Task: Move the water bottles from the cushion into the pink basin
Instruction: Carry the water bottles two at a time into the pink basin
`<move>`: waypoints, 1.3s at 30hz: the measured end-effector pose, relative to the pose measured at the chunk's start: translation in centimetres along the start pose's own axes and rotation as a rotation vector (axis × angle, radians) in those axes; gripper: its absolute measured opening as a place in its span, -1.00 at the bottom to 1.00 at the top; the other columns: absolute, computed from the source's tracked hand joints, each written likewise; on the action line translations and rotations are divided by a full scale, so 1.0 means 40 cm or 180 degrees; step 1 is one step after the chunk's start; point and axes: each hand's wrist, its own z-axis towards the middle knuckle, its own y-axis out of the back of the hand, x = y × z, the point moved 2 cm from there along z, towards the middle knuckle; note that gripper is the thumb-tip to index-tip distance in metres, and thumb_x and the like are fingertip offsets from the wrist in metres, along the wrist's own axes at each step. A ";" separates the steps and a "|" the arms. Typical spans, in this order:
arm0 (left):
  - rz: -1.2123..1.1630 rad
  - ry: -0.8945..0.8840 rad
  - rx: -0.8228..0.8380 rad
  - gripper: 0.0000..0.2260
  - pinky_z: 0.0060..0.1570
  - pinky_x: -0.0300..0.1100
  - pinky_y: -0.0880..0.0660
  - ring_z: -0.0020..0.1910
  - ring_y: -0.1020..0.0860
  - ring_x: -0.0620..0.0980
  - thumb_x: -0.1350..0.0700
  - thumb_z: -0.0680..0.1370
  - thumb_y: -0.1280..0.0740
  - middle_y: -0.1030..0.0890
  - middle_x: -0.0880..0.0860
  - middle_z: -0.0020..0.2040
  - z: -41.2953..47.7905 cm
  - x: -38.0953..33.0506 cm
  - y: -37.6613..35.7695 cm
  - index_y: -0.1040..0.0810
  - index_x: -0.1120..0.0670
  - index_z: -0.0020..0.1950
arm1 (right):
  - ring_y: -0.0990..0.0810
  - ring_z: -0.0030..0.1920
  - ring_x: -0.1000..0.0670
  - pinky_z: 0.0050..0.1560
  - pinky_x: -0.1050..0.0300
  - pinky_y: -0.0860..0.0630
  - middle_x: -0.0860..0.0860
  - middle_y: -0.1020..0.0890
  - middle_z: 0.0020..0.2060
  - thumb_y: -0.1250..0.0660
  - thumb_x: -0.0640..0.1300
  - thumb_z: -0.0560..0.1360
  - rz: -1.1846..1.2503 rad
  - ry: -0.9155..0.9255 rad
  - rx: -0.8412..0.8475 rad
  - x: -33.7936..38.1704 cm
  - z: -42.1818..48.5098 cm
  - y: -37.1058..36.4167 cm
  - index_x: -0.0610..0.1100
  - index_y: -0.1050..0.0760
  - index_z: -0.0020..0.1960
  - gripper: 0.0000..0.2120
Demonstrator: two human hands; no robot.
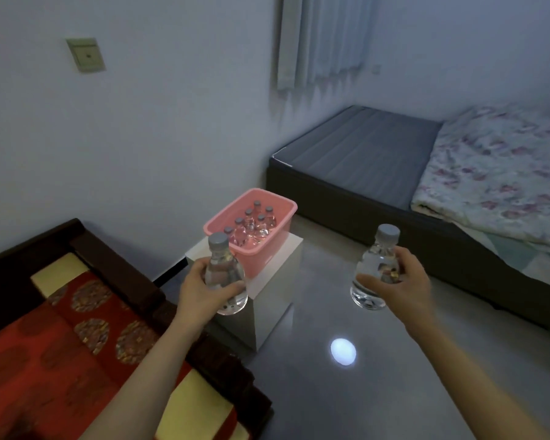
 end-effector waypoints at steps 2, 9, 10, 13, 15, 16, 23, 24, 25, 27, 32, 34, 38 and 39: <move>0.0010 0.0076 -0.0014 -0.51 0.02 -0.02 -0.56 -0.02 -0.63 -0.01 0.10 0.18 -0.63 -0.65 -0.02 -0.02 0.013 -0.010 -0.055 -0.50 -0.14 -0.01 | -0.57 0.00 -0.03 0.05 -0.12 -0.58 0.03 -0.55 0.00 -0.60 -0.01 0.16 -0.0004 0.0050 0.0119 -0.014 0.066 0.028 0.07 -0.44 0.14 -0.40; -0.0087 0.0207 -0.0279 -0.51 -0.06 -0.10 -0.56 -0.06 -0.64 -0.03 0.17 0.19 -0.63 -0.66 -0.04 -0.06 0.096 -0.039 -0.213 -0.52 -0.09 0.02 | -0.60 -0.02 -0.04 0.06 -0.12 -0.59 -0.02 -0.57 0.01 -0.61 -0.09 0.20 0.0131 0.0137 0.0449 -0.061 0.304 0.079 0.00 -0.45 0.15 -0.41; -0.0094 0.0234 -0.0324 -0.51 -0.06 -0.09 -0.56 -0.06 -0.64 -0.04 0.17 0.19 -0.63 -0.66 -0.05 -0.05 0.111 -0.039 -0.226 -0.52 -0.10 0.01 | -0.60 -0.01 -0.05 0.07 -0.13 -0.59 -0.03 -0.57 0.02 -0.61 -0.08 0.19 0.0143 0.0120 0.0510 -0.067 0.335 0.073 -0.02 -0.45 0.17 -0.40; -0.0076 0.0325 -0.0469 -0.49 0.00 -0.02 -0.57 -0.03 -0.63 0.00 0.16 0.20 -0.63 -0.65 -0.02 -0.02 0.168 -0.031 -0.251 -0.51 -0.07 0.05 | -0.60 0.02 -0.08 0.10 -0.18 -0.58 -0.05 -0.57 0.04 -0.60 -0.09 0.20 0.0181 0.0131 0.0708 -0.079 0.422 0.033 -0.04 -0.45 0.18 -0.39; -0.0031 0.0379 -0.0527 -0.48 0.00 -0.01 -0.58 -0.01 -0.63 0.01 0.14 0.19 -0.63 -0.64 -0.01 -0.01 0.214 -0.020 -0.261 -0.50 -0.06 0.05 | -0.59 0.03 -0.08 0.10 -0.18 -0.57 -0.05 -0.57 0.04 -0.60 -0.09 0.21 0.0174 0.0176 0.0815 -0.088 0.471 -0.005 -0.04 -0.44 0.19 -0.39; -0.0025 0.0392 -0.0537 -0.48 0.00 0.00 -0.58 -0.01 -0.63 0.02 0.13 0.19 -0.63 -0.64 0.00 0.00 0.232 -0.016 -0.264 -0.50 -0.05 0.05 | -0.59 0.03 -0.07 0.10 -0.17 -0.58 -0.05 -0.57 0.05 -0.60 -0.09 0.21 0.0162 0.0221 0.0864 -0.090 0.491 -0.023 -0.04 -0.44 0.20 -0.38; -0.0127 0.0326 -0.0846 -0.53 -0.04 0.00 -0.59 -0.02 -0.63 0.03 0.07 0.18 -0.64 -0.64 -0.02 -0.01 0.461 0.010 -0.299 -0.49 -0.12 -0.03 | -0.60 0.05 -0.04 0.08 -0.03 -0.58 -0.04 -0.58 0.07 -0.60 -0.10 0.23 0.0241 0.0392 0.1204 -0.075 0.720 -0.181 -0.03 -0.42 0.20 -0.40; -0.0150 0.0358 -0.0877 -0.51 -0.03 -0.01 -0.59 -0.01 -0.63 0.02 0.04 0.17 -0.64 -0.64 -0.03 0.00 0.483 0.023 -0.311 -0.50 -0.11 -0.01 | -0.60 0.04 -0.03 0.07 -0.01 -0.58 -0.03 -0.58 0.06 -0.60 -0.10 0.23 0.0216 0.0410 0.1298 -0.077 0.750 -0.203 -0.03 -0.42 0.19 -0.40; -0.0170 0.0404 -0.0914 -0.48 -0.03 -0.04 -0.60 -0.02 -0.63 0.00 -0.01 0.14 -0.63 -0.64 -0.04 0.00 0.507 0.035 -0.319 -0.50 -0.12 0.00 | -0.60 0.04 -0.02 0.04 0.03 -0.58 -0.02 -0.58 0.06 -0.60 -0.09 0.23 0.0157 0.0440 0.1412 -0.077 0.783 -0.227 -0.02 -0.42 0.19 -0.40; -0.0195 0.0506 -0.1012 -0.43 -0.08 -0.12 -0.59 -0.04 -0.64 -0.05 -0.10 0.07 -0.61 -0.65 -0.06 -0.01 0.572 0.047 -0.319 -0.51 -0.15 0.01 | -0.60 0.04 0.00 0.00 0.11 -0.55 0.00 -0.58 0.05 -0.60 -0.06 0.22 0.0044 0.0519 0.1583 -0.064 0.854 -0.288 -0.01 -0.42 0.17 -0.41; -0.0183 0.0548 -0.1200 -0.43 0.03 0.03 -0.60 0.00 -0.64 -0.03 -0.08 0.08 -0.62 -0.65 -0.08 0.03 0.698 0.087 -0.322 -0.50 -0.21 0.03 | -0.61 0.03 0.06 0.02 0.10 -0.55 0.03 -0.59 0.05 -0.61 -0.09 0.19 0.0108 0.0532 0.2010 -0.050 0.990 -0.448 0.08 -0.43 0.12 -0.42; -0.0084 0.0615 -0.1252 -0.42 0.05 0.11 -0.59 0.02 -0.64 -0.01 -0.07 0.10 -0.62 -0.65 -0.07 0.05 0.719 0.113 -0.329 -0.51 -0.19 0.07 | -0.64 -0.01 0.07 0.01 0.09 -0.58 0.05 -0.63 0.02 -0.63 -0.11 0.16 0.0087 0.0397 0.2127 -0.069 1.021 -0.509 0.07 -0.46 0.09 -0.43; -0.0051 0.0853 -0.1370 -0.44 -0.01 -0.02 -0.61 -0.03 -0.64 -0.06 -0.08 0.09 -0.58 -0.64 -0.02 0.04 0.790 0.148 -0.334 -0.49 -0.23 0.03 | -0.67 -0.08 0.10 -0.03 0.14 -0.58 0.09 -0.68 -0.08 -0.64 -0.13 0.13 0.0101 0.0215 0.2436 -0.086 1.081 -0.669 0.09 -0.53 0.02 -0.48; -0.0055 0.0924 -0.1399 -0.46 -0.05 -0.13 -0.60 -0.07 -0.63 -0.13 -0.10 0.08 -0.57 -0.64 -0.05 0.00 0.801 0.155 -0.342 -0.48 -0.26 0.00 | -0.67 -0.09 0.10 -0.05 0.17 -0.57 0.09 -0.69 -0.10 -0.64 -0.14 0.13 0.0115 0.0192 0.2491 -0.092 1.088 -0.705 0.07 -0.54 0.02 -0.49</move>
